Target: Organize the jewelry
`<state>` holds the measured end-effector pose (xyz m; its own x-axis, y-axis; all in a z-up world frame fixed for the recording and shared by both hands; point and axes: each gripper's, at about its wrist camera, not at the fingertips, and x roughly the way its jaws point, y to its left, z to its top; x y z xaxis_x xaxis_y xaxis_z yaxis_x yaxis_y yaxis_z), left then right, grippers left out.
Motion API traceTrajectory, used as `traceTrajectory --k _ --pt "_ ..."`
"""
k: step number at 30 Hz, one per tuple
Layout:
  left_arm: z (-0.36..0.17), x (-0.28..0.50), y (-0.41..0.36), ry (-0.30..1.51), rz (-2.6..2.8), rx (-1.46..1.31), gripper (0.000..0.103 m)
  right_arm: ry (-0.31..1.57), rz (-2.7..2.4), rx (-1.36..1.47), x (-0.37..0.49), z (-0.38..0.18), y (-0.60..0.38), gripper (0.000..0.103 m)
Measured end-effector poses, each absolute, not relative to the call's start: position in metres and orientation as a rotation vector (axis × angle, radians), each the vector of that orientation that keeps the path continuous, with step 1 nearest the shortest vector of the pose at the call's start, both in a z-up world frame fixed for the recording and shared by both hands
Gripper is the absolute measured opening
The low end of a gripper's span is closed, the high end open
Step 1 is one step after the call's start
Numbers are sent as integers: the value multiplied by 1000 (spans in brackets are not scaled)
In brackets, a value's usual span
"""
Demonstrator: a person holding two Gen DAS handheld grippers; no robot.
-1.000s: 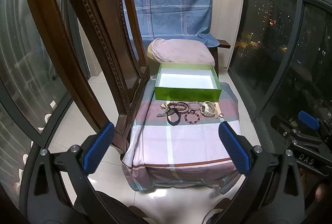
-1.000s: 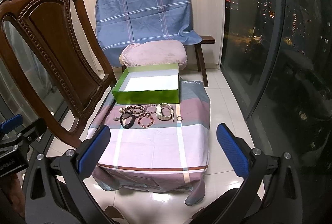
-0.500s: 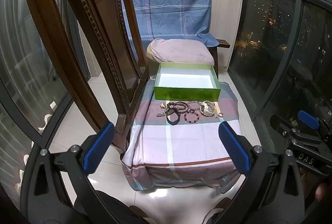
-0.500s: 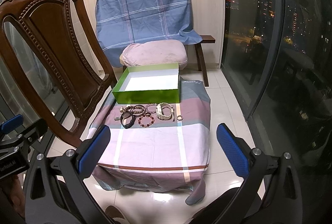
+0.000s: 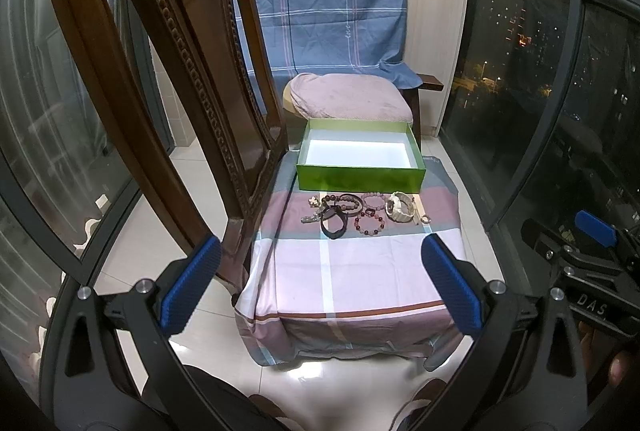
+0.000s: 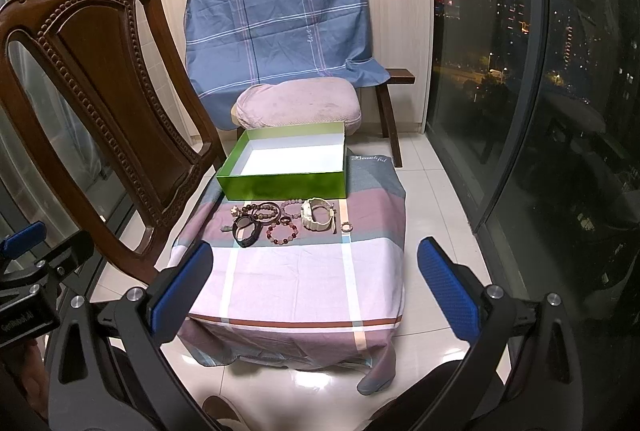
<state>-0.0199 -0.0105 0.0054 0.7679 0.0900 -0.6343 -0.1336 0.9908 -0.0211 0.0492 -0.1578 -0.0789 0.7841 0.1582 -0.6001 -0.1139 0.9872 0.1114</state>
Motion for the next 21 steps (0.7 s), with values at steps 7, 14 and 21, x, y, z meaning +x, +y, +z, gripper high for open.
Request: traceTrajectory --k 7,14,21 --pt "6 -20 -11 685 123 -66 99 652 146 69 49 -79 -158 100" --pt "5 -22 -12 683 121 -63 99 647 146 71 46 -77 -158 100" --pt "4 -30 -16 681 119 -56 99 637 147 70 38 -76 -160 100"
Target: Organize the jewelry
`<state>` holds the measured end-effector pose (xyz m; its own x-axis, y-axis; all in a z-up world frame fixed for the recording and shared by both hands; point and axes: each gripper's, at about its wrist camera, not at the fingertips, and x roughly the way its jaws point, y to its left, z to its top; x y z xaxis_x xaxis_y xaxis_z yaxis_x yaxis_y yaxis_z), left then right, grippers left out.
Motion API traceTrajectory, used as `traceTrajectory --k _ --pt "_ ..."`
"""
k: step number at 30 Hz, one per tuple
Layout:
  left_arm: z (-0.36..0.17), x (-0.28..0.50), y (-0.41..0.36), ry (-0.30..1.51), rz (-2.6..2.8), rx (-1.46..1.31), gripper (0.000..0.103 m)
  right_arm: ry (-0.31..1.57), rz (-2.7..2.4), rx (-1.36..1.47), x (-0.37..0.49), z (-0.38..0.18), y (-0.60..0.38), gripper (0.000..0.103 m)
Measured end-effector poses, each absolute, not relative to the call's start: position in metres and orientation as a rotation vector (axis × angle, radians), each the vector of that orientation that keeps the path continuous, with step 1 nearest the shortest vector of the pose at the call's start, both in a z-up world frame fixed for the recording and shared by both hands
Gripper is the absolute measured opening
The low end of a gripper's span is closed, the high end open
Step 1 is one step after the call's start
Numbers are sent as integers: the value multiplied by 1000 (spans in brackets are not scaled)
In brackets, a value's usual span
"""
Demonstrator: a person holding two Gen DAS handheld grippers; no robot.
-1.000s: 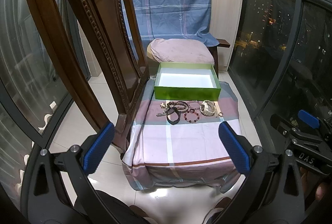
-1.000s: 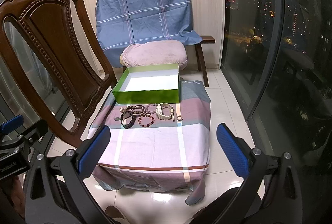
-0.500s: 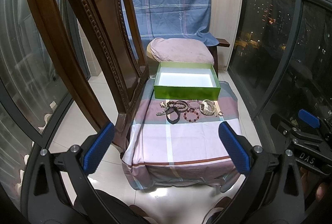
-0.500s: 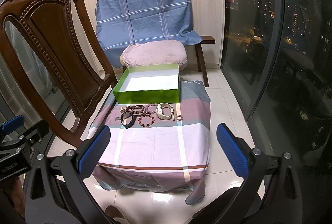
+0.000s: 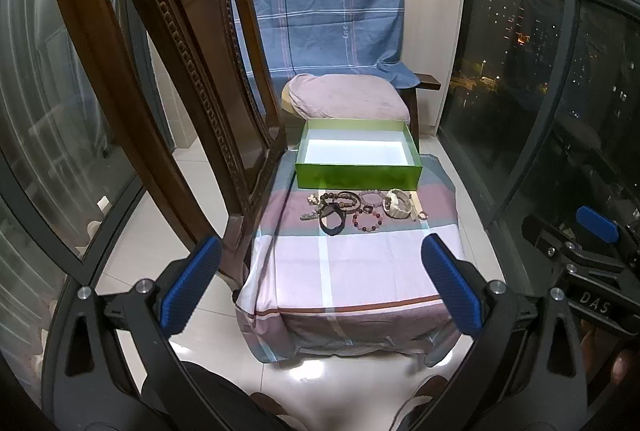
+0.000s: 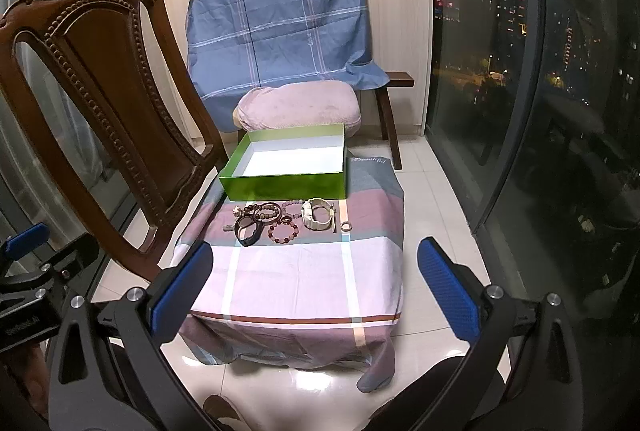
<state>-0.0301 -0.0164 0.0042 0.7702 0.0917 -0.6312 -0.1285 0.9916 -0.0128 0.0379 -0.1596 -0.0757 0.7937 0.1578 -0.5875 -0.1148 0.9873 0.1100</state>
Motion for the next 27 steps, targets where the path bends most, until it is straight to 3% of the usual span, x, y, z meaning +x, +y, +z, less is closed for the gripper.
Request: traceTrajectory --k 12,19,22,27 --pt "18 -64 -20 624 93 -74 99 562 127 98 -3 -67 -174 100" --pt "33 -123 -6 307 47 -241 99 302 132 78 -49 -65 -195 100" --pt "-2 -103 -6 415 70 -204 99 285 93 83 -42 -82 -205 100" --pt "-100 -32 14 774 104 -267 99 464 96 142 10 -135 -215 100"
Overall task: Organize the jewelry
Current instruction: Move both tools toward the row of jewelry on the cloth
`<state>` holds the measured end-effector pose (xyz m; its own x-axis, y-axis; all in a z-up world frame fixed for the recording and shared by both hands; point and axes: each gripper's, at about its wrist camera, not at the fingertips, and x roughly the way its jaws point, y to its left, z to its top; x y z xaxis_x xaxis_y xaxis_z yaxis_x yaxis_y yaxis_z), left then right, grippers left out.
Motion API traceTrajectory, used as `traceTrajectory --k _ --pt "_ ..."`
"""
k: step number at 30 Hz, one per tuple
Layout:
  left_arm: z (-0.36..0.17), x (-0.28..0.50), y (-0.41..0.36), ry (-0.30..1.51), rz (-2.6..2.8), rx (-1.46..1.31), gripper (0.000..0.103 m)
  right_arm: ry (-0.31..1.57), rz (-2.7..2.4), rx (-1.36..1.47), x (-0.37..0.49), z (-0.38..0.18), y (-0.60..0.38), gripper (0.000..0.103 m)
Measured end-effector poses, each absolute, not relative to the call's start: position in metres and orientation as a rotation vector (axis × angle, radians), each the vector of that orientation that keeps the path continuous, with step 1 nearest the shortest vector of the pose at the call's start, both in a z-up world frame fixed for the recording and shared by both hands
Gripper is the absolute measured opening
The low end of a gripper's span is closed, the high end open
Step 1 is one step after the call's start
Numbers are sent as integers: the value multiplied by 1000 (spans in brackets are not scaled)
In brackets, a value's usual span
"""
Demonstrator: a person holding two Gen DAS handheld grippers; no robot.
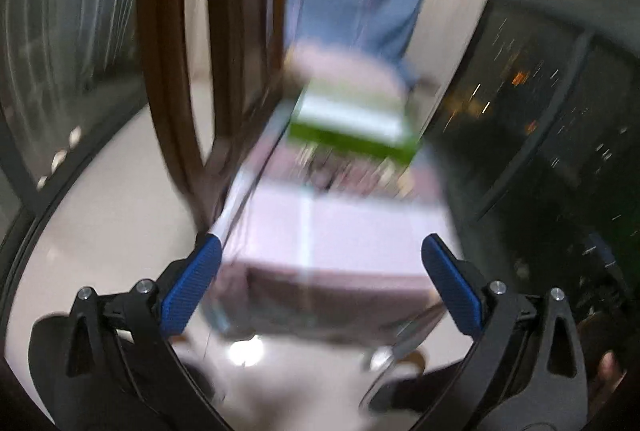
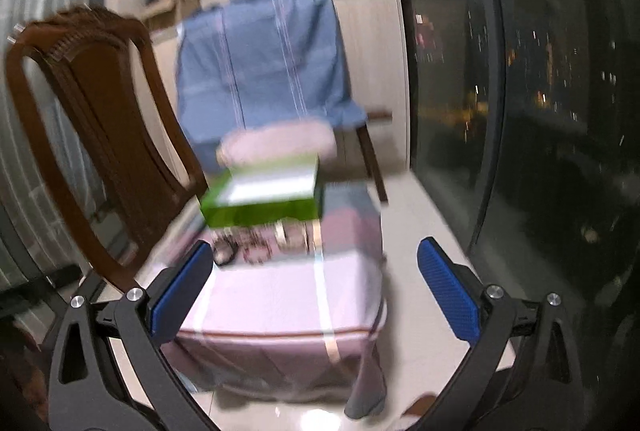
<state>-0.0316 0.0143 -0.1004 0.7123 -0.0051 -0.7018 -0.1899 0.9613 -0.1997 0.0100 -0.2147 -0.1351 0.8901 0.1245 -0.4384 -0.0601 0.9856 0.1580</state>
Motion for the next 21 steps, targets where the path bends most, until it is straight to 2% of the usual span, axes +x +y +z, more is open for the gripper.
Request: traceTrajectory --k 4,7,9,15,21 --pt "-161 8 5 890 152 -85 99 614 94 147 58 -198 -210 100" --pt "-198 41 11 1058 148 -130 99 713 96 158 91 -233 -207 100" --pt "-209 55 22 1065 130 -179 99 737 103 167 108 -241 -205 100" --pt "-195 125 32 976 122 -188 99 693 182 94 167 -212 -186 100" --pt "-193 195 5 969 82 -9 99 646 214 24 245 -183 -169 100"
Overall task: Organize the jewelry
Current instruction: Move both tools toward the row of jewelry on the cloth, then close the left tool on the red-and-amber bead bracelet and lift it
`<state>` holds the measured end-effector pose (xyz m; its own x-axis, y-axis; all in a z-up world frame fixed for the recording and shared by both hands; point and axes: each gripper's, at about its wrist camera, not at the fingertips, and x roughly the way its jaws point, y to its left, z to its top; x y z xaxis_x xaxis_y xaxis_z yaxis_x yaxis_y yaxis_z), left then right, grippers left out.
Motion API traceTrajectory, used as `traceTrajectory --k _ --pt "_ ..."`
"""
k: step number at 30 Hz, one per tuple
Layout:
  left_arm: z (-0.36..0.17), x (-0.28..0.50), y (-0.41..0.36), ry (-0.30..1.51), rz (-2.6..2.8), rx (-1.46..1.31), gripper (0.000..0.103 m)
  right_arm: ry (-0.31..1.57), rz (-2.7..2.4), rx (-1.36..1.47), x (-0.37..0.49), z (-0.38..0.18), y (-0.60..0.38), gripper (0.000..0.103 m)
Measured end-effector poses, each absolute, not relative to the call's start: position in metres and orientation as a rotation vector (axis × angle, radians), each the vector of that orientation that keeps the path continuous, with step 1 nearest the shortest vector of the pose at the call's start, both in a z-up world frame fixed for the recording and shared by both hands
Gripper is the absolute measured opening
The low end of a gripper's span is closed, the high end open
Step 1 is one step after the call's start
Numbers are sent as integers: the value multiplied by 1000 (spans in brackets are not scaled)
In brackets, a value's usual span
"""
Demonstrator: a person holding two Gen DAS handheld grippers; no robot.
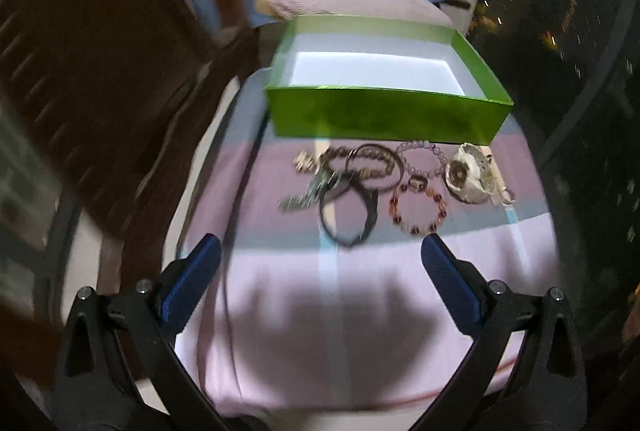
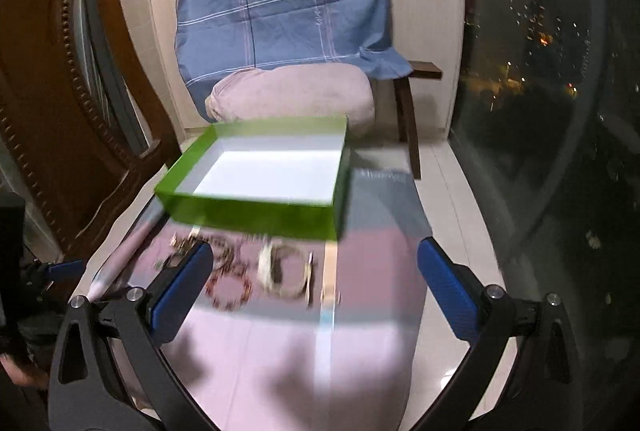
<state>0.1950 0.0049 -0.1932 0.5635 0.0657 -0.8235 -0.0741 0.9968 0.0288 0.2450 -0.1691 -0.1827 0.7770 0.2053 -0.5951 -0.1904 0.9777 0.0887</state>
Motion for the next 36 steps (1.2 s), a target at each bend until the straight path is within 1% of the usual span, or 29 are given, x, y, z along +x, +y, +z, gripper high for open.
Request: traceTrajectory --k 2,4,6,8,10,16,19,23,26,27,28,29,30,34,36 --pt "-203 209 -2 973 71 44 99 637 219 54 256 -188 -176 100" --pt "-213 214 -4 972 47 42 99 622 173 86 259 -207 -188 100" --pt "-223 217 -2 982 37 8 99 712 126 67 267 -230 -192 100" --pt "-231 220 4 1010 37 -63 99 785 145 77 277 -241 -193 100" --pt "-234 222 8 1000 38 -83 99 813 139 53 282 -247 -194 100" --pt "-244 233 16 991 76 -78 98 834 143 -49 283 -251 -188 100" --pt "-244 231 14 982 61 -98 98 847 196 -93 280 -252 -173 97" --pt "-235 222 -11 940 -38 -90 98 826 208 -131 274 -248 -163 97" --pt "-228 212 -36 883 -109 -30 95 812 187 -121 276 -241 -169 97" --pt "-228 211 -46 880 -139 -3 90 811 176 -99 277 -239 -175 97" --pt "-229 212 -53 883 -155 14 77 812 167 -87 279 -237 -178 97" --pt "-232 214 -59 893 -174 28 73 813 156 -73 282 -237 -182 97" --pt "-235 216 -63 904 -187 36 66 816 142 -54 284 -236 -188 97" --pt "-253 228 -77 946 -190 95 65 840 133 -16 288 -239 -199 97" --pt "-262 234 -79 976 -180 116 61 844 134 -18 287 -239 -199 97"
